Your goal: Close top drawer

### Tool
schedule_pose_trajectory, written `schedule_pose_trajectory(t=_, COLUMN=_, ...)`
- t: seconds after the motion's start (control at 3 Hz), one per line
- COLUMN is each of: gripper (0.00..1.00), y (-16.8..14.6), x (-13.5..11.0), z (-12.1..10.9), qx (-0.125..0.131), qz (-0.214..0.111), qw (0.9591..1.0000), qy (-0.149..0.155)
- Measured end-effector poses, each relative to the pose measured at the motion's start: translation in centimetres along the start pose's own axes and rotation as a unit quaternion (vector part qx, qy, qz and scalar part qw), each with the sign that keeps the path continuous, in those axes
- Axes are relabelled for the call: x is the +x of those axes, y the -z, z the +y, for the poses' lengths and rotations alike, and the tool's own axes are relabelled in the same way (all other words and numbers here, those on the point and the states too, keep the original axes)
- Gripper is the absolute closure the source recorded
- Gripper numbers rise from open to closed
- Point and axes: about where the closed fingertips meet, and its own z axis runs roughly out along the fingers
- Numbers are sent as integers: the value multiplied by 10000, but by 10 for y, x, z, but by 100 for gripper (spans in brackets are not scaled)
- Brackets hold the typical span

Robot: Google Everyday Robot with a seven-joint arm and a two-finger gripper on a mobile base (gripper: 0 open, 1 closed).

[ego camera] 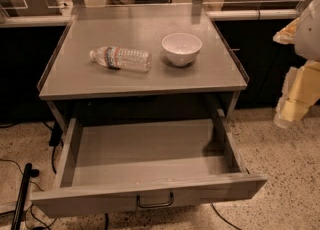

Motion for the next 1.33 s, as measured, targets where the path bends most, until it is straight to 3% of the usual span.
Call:
schedule_pose_trajectory(t=0.33, gripper=0, y=0, x=0, z=0, qx=0, qz=0, qw=10000, qy=0)
schedule_pose_trajectory(t=0.67, gripper=3, y=-13, x=-2, z=17, qx=-226, qz=-164, qw=9996, qy=-73)
schedule_pose_trajectory(t=1.33, gripper=49, y=-50, x=-6, z=70, qx=-615, qz=-371, qw=9974, qy=-109)
